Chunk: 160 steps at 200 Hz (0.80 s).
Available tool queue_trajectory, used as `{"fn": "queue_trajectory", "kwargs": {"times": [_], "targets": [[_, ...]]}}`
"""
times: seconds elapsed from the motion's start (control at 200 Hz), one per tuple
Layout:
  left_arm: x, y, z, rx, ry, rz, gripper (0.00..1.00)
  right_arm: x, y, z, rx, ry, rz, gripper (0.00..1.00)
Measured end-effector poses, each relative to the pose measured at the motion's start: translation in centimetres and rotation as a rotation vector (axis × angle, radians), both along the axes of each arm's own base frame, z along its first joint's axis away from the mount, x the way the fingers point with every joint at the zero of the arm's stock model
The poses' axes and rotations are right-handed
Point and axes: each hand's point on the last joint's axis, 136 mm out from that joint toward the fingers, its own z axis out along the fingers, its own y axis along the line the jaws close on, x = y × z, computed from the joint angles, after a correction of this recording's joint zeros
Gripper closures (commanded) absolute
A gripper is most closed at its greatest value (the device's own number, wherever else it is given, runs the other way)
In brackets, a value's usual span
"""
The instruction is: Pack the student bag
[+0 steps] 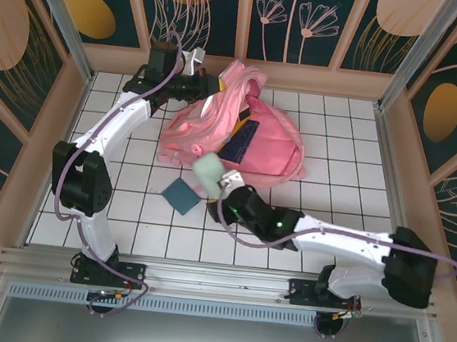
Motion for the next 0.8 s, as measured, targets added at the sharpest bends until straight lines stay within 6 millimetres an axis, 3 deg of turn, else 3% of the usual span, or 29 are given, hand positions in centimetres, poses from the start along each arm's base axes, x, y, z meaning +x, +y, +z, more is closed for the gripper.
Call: {"fn": "queue_trajectory", "kwargs": {"times": [0.265,0.495,0.676,0.801], "targets": [[0.0,0.0,0.0,0.000,0.000,0.000,1.00,2.1,-4.9,2.2,0.070,-0.018,-0.154,0.34],[-0.1,0.0,0.0,0.001,0.000,-0.001,1.00,6.5,-10.1,3.4,0.084,0.003,-0.308,0.32],[-0.4,0.1,0.1,0.002,-0.004,-0.002,1.00,11.1,-11.7,5.1,0.088,0.032,-0.365,0.33],[-0.5,0.1,0.0,0.002,-0.003,-0.003,1.00,15.2,-11.0,5.5,0.039,0.057,-0.366,0.31]]}}
